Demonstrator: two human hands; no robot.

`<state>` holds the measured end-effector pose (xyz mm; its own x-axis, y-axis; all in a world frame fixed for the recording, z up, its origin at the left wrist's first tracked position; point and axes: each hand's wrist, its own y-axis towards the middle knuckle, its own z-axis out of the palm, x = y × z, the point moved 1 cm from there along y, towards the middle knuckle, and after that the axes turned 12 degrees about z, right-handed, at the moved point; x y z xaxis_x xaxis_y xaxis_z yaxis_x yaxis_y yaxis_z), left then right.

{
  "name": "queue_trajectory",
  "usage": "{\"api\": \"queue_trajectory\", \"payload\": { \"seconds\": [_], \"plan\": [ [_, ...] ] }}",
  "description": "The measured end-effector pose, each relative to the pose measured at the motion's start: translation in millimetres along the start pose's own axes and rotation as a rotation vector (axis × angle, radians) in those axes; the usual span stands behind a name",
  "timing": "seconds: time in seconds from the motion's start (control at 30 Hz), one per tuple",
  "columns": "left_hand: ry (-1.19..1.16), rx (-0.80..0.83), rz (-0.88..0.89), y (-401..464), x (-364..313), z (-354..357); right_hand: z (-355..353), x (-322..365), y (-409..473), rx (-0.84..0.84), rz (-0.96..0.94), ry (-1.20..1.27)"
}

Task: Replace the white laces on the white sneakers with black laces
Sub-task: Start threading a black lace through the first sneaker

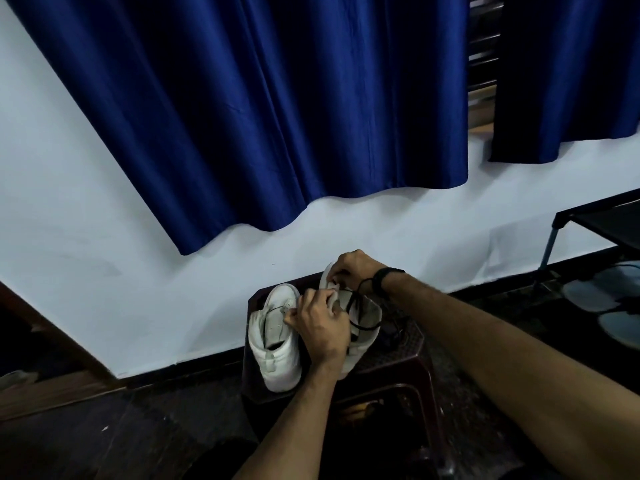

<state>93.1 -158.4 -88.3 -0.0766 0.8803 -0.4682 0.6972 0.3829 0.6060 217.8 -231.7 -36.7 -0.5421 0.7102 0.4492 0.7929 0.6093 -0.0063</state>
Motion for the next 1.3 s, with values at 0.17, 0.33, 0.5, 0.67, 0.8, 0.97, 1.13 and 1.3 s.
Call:
{"api": "queue_trajectory", "payload": {
  "seconds": [0.17, 0.33, 0.5, 0.67, 0.8, 0.97, 1.13, 1.3],
  "plan": [
    [0.02, -0.029, -0.003, 4, 13, -7, 3, 12, 7, 0.026, 0.002, -0.026],
    [0.083, 0.041, -0.05, 8, 34, -9, 23, 23, 20, 0.086, -0.029, -0.084],
    [0.162, 0.095, -0.086, 13, 44, -9, 37, 25, 20, 0.034, 0.015, -0.106],
    [0.207, 0.125, -0.088, 15, 47, -10, 50, 28, -6, -0.316, 0.085, -0.112],
    [0.32, 0.267, -0.081, 22, 48, -10, 61, 30, -16, -0.285, 0.21, -0.178],
    [0.221, 0.421, -0.137, 35, 61, -9, 67, 34, -7, -0.232, 0.169, -0.368],
    [0.144, 0.462, -0.184, 37, 64, -12, 73, 41, 4, -0.238, 0.149, -0.352],
    [0.227, 0.419, -0.069, 30, 60, -15, 70, 53, 14, -0.249, 0.152, -0.424]
  ]
}}
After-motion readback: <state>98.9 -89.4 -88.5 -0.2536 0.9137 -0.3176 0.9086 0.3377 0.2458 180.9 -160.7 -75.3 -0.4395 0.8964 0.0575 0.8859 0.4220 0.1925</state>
